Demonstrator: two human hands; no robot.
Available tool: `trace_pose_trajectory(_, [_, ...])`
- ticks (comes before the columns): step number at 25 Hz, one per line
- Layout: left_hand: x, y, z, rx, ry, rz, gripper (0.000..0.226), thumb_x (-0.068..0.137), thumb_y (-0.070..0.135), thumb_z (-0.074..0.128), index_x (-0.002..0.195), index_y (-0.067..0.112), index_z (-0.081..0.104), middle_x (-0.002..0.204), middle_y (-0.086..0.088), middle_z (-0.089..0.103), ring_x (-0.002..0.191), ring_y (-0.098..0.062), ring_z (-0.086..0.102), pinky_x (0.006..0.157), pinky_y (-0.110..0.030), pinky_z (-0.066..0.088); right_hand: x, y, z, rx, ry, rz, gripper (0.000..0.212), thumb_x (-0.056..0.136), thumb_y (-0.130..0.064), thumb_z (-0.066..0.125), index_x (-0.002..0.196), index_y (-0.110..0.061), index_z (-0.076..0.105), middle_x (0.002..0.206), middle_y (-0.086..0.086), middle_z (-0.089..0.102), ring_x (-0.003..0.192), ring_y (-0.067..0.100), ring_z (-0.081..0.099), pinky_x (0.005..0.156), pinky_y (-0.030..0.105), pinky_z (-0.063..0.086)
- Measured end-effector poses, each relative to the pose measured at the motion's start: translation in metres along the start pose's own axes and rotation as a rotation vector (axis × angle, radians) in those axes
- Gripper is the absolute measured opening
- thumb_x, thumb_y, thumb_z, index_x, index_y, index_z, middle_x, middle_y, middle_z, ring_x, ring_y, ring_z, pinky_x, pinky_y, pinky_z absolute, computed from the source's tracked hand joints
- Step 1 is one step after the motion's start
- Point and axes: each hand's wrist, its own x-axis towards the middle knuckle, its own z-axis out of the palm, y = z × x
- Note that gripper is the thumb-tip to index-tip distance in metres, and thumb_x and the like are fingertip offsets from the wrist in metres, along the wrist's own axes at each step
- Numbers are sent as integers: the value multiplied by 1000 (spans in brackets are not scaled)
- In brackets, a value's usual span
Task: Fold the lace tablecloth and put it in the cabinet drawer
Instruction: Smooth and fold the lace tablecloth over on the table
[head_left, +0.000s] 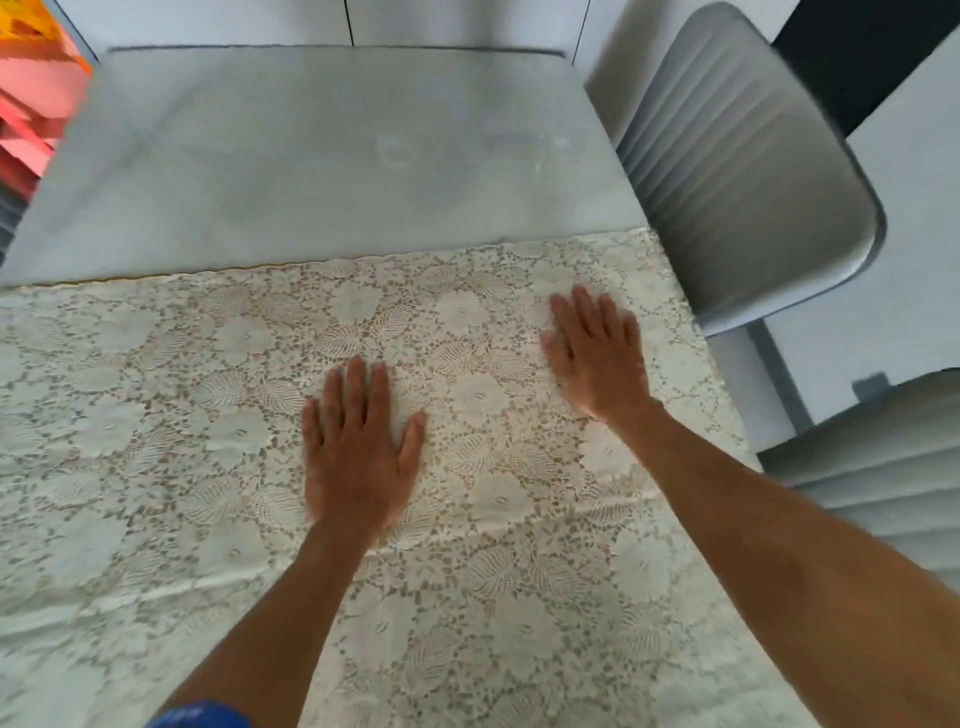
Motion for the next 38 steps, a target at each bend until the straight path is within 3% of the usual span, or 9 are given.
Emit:
trace_pose_trajectory(2, [4, 1, -2, 11, -12, -13, 75, 95, 62, 6, 154, 18, -4, 164, -9, -4, 150, -28, -5, 122, -50, 4, -50, -7, 10, 78, 43, 84, 62, 101, -53, 5, 156, -25, 1, 165, 9, -3, 151, 32, -3, 122, 51, 2])
trace_pose_trajectory(6, [2, 0, 3, 29, 4, 2, 75, 95, 64, 6, 154, 18, -2, 164, -10, -1, 150, -29, -2, 121, -50, 4, -223, -22, 51, 66, 81, -102, 61, 101, -48, 21, 156, -24, 11, 165, 5, 5, 152, 30, 4, 121, 54, 11])
trace_pose_trajectory(12, [-5, -2, -4, -84, -90, 68, 73, 96, 60, 20, 155, 20, 3, 163, -12, -3, 150, -31, -5, 121, -53, 3, -232, -19, 47, 27, 30, -66, 63, 100, -54, 16, 156, -28, 4, 166, 1, 0, 152, 26, -5, 122, 52, 5])
trace_pose_trajectory(15, [-127, -23, 2, -96, -97, 222, 63, 101, 48, 21, 155, 20, 3, 163, -13, -3, 150, -31, -4, 120, -53, 13, -238, -19, 50, 45, 16, -48, 62, 100, -57, 12, 155, -33, 0, 165, -2, -3, 152, 24, -6, 122, 50, 3])
trace_pose_trajectory(18, [-320, -82, 14, -35, -66, 132, 62, 100, 50, 23, 154, 21, 16, 164, -9, 6, 150, -31, 8, 119, -55, 14, -240, -20, 43, 11, 12, -92, 61, 99, -59, 8, 155, -35, 2, 165, -2, -1, 152, 25, -3, 122, 50, 2])
trace_pose_trajectory(22, [-381, -104, 15, 12, -76, 87, 60, 100, 47, 22, 154, 21, 18, 163, -10, 10, 150, -32, 9, 118, -57, 17, -282, -78, 38, 133, -78, 163, 62, 100, -50, 7, 155, -23, -2, 164, 9, -5, 150, 34, -6, 120, 58, 8])
trace_pose_trajectory(26, [-389, -93, 11, 8, -110, 44, 59, 100, 48, 15, 155, 27, 10, 164, -5, 2, 150, -26, 0, 120, -51, 8, -470, -188, 87, 93, -50, -367, 59, 102, -43, 28, 155, -21, 15, 164, 6, 7, 151, 32, 5, 118, 57, 17])
trace_pose_trajectory(32, [-484, -174, 6, -3, -206, -348, 75, 92, 51, -19, 154, 15, 2, 162, -14, -10, 148, -39, -11, 120, -57, 4, -508, -126, 86, -55, 4, -401, 59, 102, -48, 27, 155, -27, 15, 164, 3, 10, 151, 31, 9, 120, 54, 11])
trace_pose_trajectory(38, [-488, -193, -19, -173, -219, -650, 63, 100, 46, 24, 155, 22, 6, 164, -9, -4, 150, -33, -5, 116, -64, 0, -511, -137, 87, 18, -56, -307, 58, 101, -49, 25, 155, -29, 18, 164, 4, 13, 151, 31, 11, 119, 56, 12])
